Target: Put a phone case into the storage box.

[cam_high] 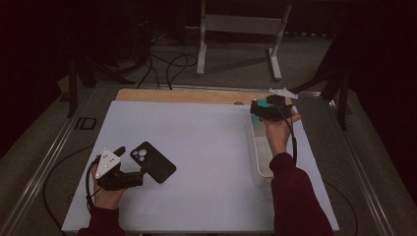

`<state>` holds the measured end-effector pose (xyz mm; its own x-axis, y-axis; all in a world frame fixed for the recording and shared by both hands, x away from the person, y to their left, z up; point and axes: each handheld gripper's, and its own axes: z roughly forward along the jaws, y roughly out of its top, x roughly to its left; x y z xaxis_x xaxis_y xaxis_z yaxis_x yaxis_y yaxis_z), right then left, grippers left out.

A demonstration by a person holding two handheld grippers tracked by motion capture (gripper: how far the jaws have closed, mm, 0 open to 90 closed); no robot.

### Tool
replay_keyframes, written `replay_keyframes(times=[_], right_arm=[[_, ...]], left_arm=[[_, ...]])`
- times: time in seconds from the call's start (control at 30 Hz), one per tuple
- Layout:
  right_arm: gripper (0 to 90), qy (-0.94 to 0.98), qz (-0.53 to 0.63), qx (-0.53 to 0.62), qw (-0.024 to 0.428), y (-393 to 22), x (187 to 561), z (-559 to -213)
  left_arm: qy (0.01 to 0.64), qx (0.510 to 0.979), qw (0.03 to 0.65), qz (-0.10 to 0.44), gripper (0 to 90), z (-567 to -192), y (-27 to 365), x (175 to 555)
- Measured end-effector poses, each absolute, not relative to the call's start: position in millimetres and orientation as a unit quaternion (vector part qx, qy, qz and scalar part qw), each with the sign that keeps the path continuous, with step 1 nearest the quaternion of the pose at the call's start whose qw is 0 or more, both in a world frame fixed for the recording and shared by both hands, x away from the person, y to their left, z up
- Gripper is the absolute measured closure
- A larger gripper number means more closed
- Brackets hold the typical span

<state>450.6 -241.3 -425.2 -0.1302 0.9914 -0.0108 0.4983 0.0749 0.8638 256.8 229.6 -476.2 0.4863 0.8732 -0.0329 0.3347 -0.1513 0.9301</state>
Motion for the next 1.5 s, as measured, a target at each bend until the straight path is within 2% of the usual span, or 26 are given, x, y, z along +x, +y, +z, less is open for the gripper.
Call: replay_keyframes(times=[0.17,0.57,0.7,1.5], right_arm=[[7.5,0.672,0.373,0.555,0.319,-237,443,-420],[8.5,0.695,0.403,0.513,0.303,-232,416,-412],[9.1,0.7,0.426,0.498,0.283,-233,405,-411],[11.2,0.711,0.462,0.445,0.289,-240,333,-418]], left_arm=[[0.427,0.708,0.492,0.272,0.1,-477,229,257],[0.429,0.708,0.491,0.271,0.1,-477,230,258],[0.43,0.709,0.489,0.27,0.1,-478,230,259],[0.435,0.714,0.482,0.263,0.1,-480,228,262]])
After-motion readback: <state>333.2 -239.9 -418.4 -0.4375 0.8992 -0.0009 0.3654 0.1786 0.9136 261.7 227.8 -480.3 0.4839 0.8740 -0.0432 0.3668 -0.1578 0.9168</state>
